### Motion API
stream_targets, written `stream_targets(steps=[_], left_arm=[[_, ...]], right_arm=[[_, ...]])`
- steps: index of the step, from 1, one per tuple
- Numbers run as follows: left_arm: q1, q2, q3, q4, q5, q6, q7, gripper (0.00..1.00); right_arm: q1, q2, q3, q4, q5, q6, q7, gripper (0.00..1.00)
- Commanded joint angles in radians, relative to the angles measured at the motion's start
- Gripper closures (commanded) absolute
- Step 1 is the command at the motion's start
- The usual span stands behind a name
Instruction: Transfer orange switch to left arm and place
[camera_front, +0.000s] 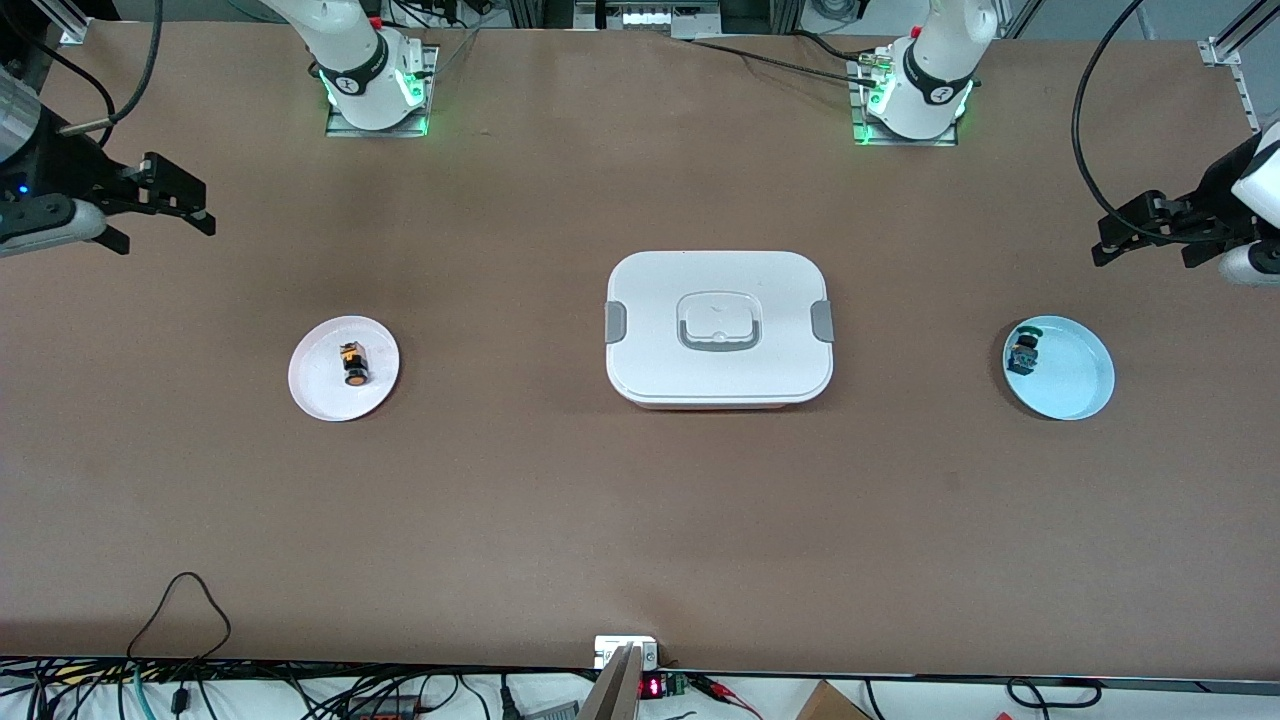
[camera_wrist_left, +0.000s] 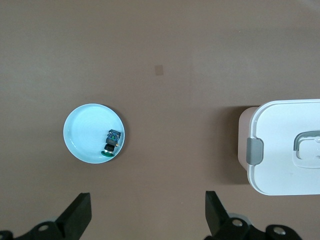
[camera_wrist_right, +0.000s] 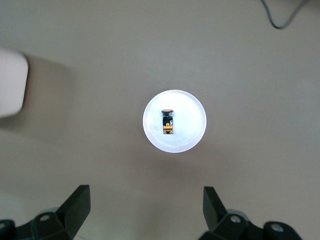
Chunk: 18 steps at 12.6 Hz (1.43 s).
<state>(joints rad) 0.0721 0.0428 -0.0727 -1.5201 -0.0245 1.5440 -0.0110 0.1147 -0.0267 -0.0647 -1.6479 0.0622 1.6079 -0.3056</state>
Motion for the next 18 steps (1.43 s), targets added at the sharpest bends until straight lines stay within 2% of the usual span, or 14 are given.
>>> stream_targets(steps=[1, 3, 5, 7, 10, 12, 15, 18], left_arm=[[0.005, -0.011, -0.001, 0.0, -0.015, -0.004, 0.02, 0.0], [0.005, -0.011, -0.001, 0.0, -0.015, -0.004, 0.02, 0.0], [0.005, -0.009, -0.001, 0.0, -0.015, -0.004, 0.02, 0.0], [0.005, -0.009, -0.001, 0.0, -0.017, -0.004, 0.02, 0.0], [0.005, -0.009, -0.001, 0.0, -0.017, -0.004, 0.02, 0.0], [0.006, -0.006, -0.001, 0.0, -0.018, -0.004, 0.02, 0.0], [0.005, -0.006, 0.001, 0.001, -0.018, -0.004, 0.02, 0.0], [0.005, -0.006, 0.001, 0.001, -0.018, -0.004, 0.02, 0.0]], right_arm=[[0.0, 0.002, 0.005, -0.039, -0.007, -0.008, -0.317, 0.0], [0.009, 0.019, 0.009, -0.055, -0.036, -0.006, -0.59, 0.0], [0.071, 0.054, 0.009, -0.055, -0.14, 0.007, -0.844, 0.0], [0.106, 0.067, 0.009, -0.056, -0.186, 0.004, -0.947, 0.0], [0.112, 0.079, 0.009, -0.064, -0.179, 0.01, -1.055, 0.0], [0.103, 0.103, 0.005, -0.096, -0.161, 0.065, -1.09, 0.0], [0.021, 0.1, -0.001, -0.287, -0.057, 0.253, -1.232, 0.0], [-0.033, 0.111, -0.001, -0.468, -0.025, 0.481, -1.334, 0.0]])
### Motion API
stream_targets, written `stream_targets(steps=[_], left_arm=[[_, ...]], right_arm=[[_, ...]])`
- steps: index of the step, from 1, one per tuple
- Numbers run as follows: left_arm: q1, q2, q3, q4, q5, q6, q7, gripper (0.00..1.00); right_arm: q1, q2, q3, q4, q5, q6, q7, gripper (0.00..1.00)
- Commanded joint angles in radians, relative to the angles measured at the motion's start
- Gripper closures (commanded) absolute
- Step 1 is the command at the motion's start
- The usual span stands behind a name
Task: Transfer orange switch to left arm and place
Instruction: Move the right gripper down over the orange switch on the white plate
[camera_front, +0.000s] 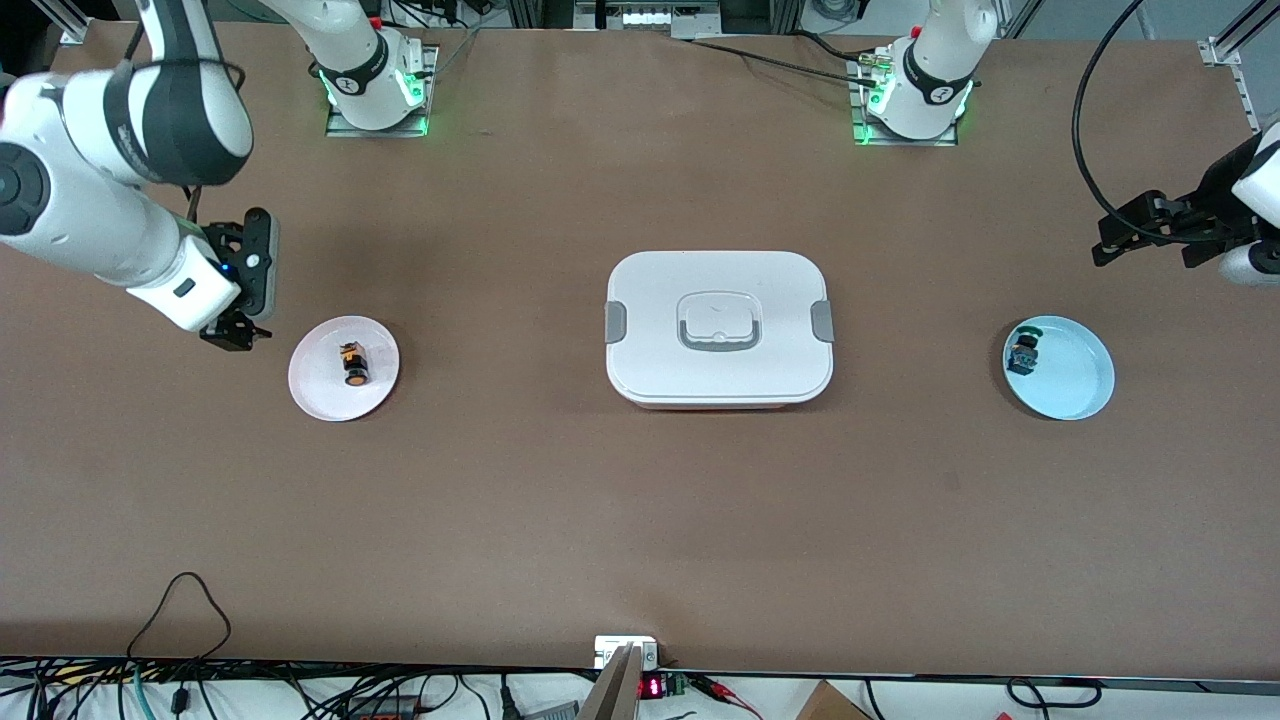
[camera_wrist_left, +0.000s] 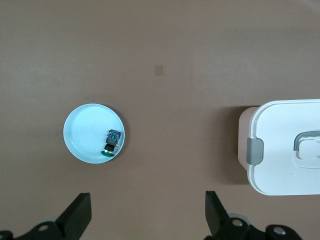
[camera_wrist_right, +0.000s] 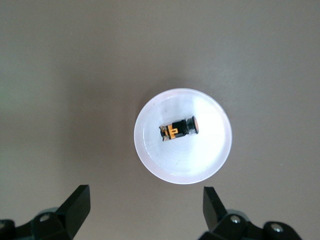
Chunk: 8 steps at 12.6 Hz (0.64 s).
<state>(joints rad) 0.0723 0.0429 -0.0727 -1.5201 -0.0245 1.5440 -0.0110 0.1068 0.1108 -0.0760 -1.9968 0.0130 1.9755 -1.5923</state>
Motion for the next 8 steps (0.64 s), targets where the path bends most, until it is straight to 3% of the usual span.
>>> stream_targets(steps=[1, 5, 8], left_arm=[[0.004, -0.005, 0.001, 0.001, -0.02, -0.004, 0.02, 0.0], [0.006, -0.005, 0.001, 0.0, -0.021, -0.004, 0.02, 0.0], [0.006, -0.003, 0.004, 0.001, -0.023, -0.004, 0.02, 0.0]], right_arm=[[-0.022, -0.025, 0.01, -0.161, 0.024, 0.173, -0.048, 0.0], [0.017, 0.052, 0.021, -0.256, 0.021, 0.408, -0.148, 0.0], [0.021, 0.127, 0.021, -0.258, 0.022, 0.503, -0.245, 0.0]])
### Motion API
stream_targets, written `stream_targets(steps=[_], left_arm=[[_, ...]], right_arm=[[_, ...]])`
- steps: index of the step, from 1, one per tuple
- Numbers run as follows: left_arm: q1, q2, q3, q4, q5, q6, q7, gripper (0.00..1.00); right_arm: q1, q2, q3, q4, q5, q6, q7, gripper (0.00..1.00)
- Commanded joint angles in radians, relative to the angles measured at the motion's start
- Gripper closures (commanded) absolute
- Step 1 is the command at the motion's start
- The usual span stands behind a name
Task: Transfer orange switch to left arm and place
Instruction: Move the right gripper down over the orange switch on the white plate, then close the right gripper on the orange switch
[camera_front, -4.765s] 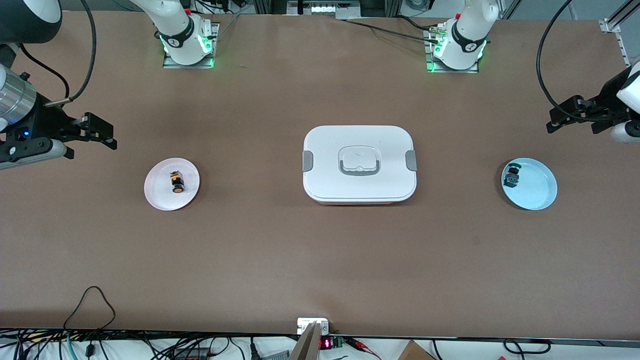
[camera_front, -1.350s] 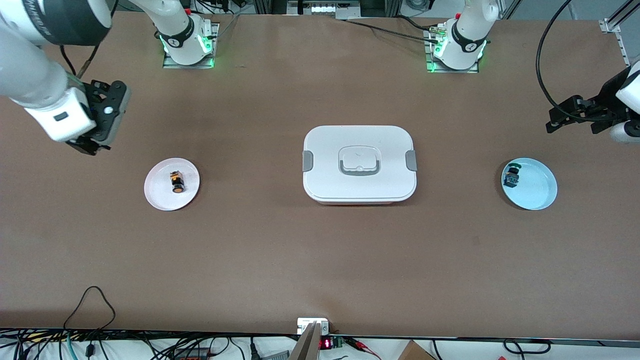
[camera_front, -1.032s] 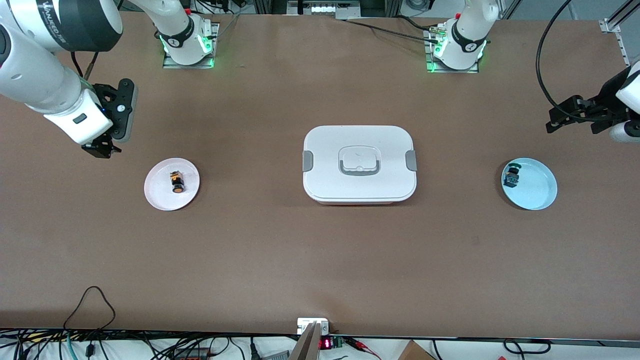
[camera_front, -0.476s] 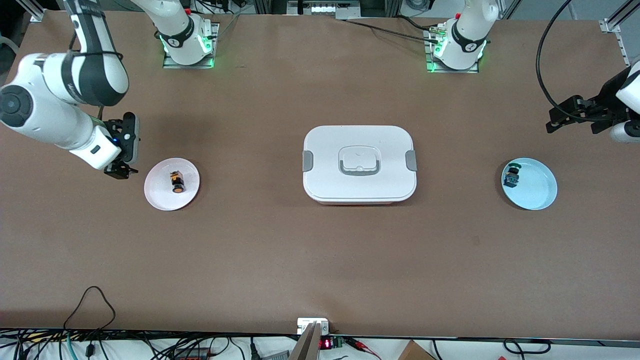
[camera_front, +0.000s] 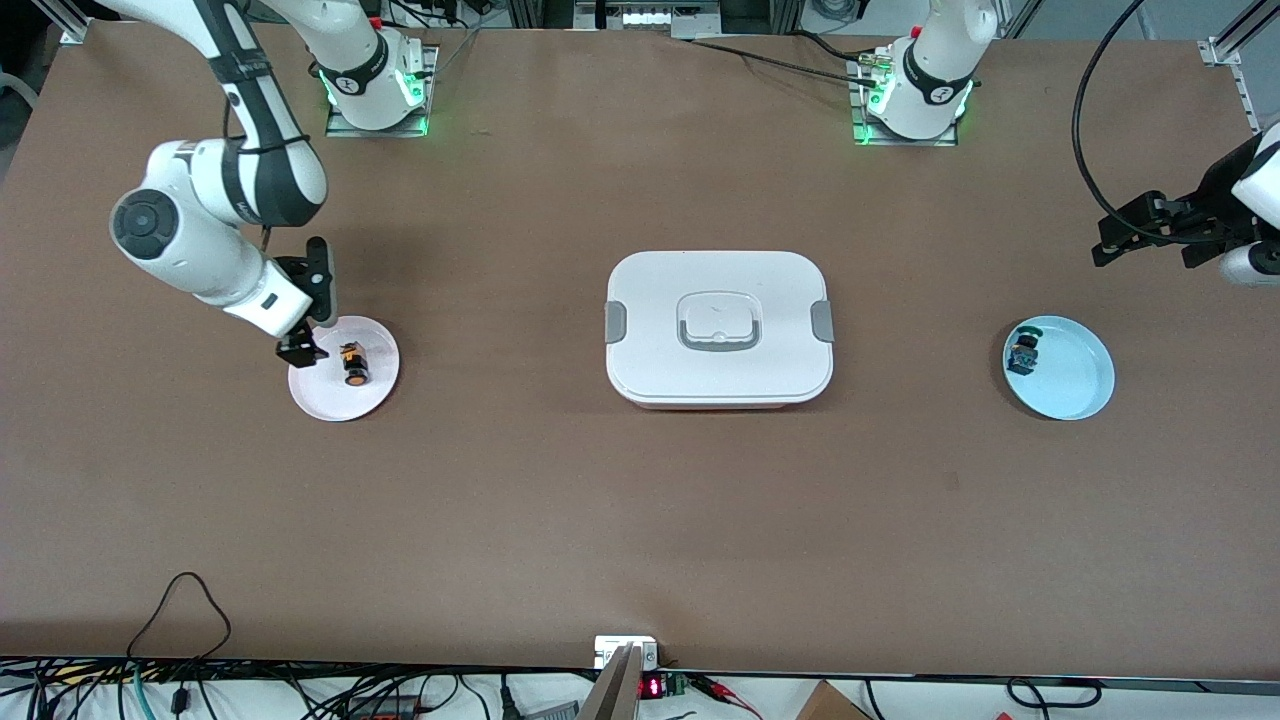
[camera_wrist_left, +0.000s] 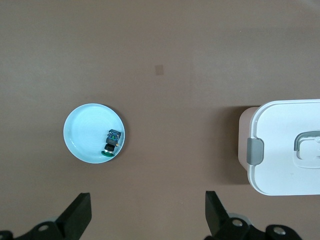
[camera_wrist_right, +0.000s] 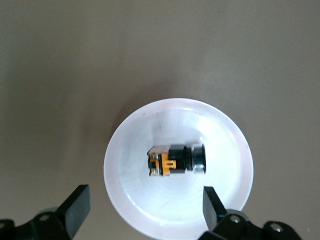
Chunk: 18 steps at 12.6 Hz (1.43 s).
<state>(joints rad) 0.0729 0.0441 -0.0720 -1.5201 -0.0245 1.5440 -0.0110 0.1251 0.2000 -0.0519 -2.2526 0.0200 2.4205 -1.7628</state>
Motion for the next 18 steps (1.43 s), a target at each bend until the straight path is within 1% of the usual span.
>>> stream_targets(steps=[1, 3, 9, 14, 17, 18], left_arm=[[0.005, -0.004, 0.004, 0.002, -0.021, -0.004, 0.02, 0.0], [0.005, -0.004, 0.004, 0.002, -0.02, -0.004, 0.02, 0.0], [-0.001, -0.004, -0.005, 0.005, -0.012, -0.004, 0.02, 0.0], [0.004, -0.004, 0.0, 0.005, -0.028, -0.004, 0.02, 0.0], [-0.007, -0.012, -0.034, 0.006, -0.025, -0.013, 0.011, 0.0], [0.004, -0.009, -0.026, 0.018, -0.028, -0.013, 0.011, 0.0]], right_arm=[[0.004, 0.064, -0.002, -0.002, 0.015, 0.086, -0.089, 0.0], [0.008, 0.084, 0.006, -0.002, 0.015, 0.117, -0.106, 0.0], [0.008, 0.099, 0.006, -0.002, 0.015, 0.135, -0.106, 0.0], [0.008, 0.17, 0.007, 0.002, 0.015, 0.241, -0.095, 0.0], [0.008, 0.183, 0.01, 0.002, 0.015, 0.253, -0.089, 0.0], [0.007, 0.188, 0.013, 0.002, 0.017, 0.267, -0.087, 0.0]])
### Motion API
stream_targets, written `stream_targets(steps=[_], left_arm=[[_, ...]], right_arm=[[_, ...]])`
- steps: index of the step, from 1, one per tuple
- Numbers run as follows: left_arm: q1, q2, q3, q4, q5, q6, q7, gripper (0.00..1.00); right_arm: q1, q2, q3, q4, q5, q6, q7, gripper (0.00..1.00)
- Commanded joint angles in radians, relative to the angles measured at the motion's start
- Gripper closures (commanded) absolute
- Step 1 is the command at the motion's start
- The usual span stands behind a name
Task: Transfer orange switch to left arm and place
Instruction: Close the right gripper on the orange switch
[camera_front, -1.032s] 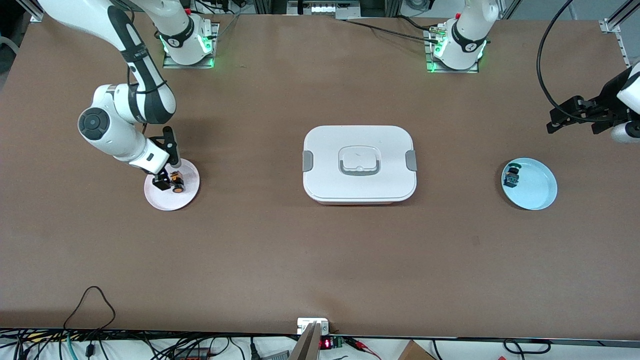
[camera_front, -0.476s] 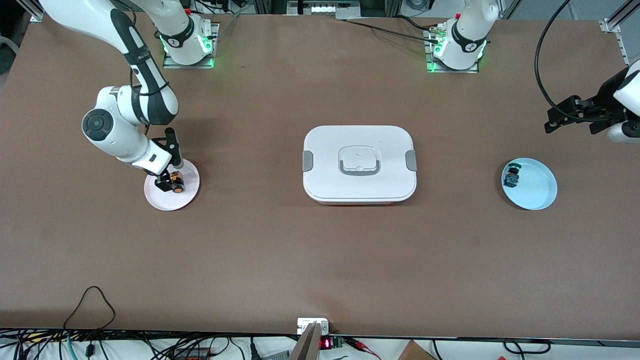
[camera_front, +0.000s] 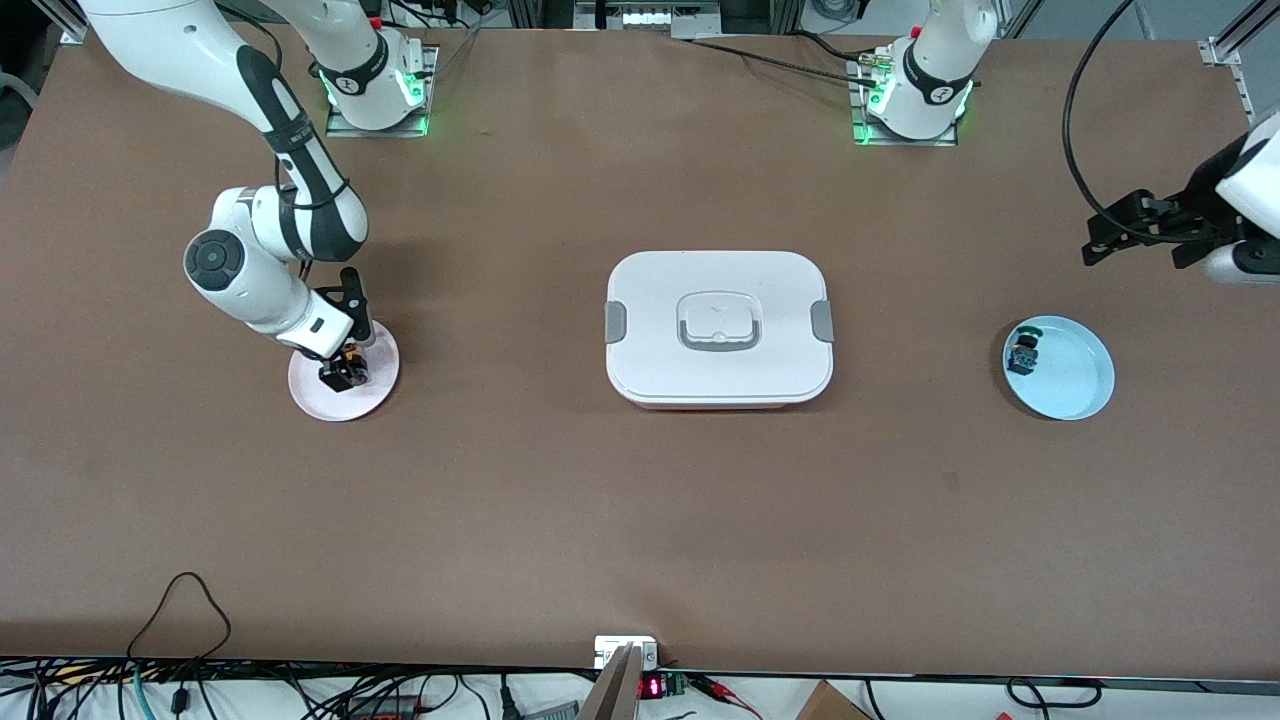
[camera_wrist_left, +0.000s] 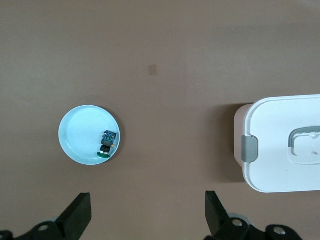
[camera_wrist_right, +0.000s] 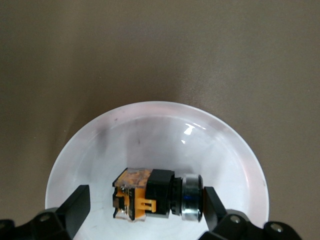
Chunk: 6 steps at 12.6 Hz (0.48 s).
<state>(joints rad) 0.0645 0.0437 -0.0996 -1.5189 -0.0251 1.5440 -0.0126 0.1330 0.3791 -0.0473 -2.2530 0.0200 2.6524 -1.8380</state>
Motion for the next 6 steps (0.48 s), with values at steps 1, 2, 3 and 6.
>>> stream_targets(steps=[1, 2, 3, 6], left_arm=[[0.02, -0.007, 0.003, 0.019, -0.027, -0.015, 0.01, 0.0], [0.02, -0.007, 0.003, 0.019, -0.026, -0.015, 0.016, 0.0], [0.023, -0.004, 0.003, 0.019, -0.027, -0.013, 0.01, 0.0], [0.032, -0.002, 0.003, 0.019, -0.027, -0.013, 0.008, 0.0]], right_arm=[[-0.001, 0.017, 0.009, 0.003, 0.017, 0.046, -0.012, 0.0], [-0.001, 0.026, 0.009, 0.003, 0.017, 0.056, -0.012, 0.0], [-0.001, 0.03, 0.011, 0.003, 0.017, 0.066, -0.01, 0.0], [-0.001, 0.037, 0.011, 0.001, 0.017, 0.073, -0.012, 0.03]])
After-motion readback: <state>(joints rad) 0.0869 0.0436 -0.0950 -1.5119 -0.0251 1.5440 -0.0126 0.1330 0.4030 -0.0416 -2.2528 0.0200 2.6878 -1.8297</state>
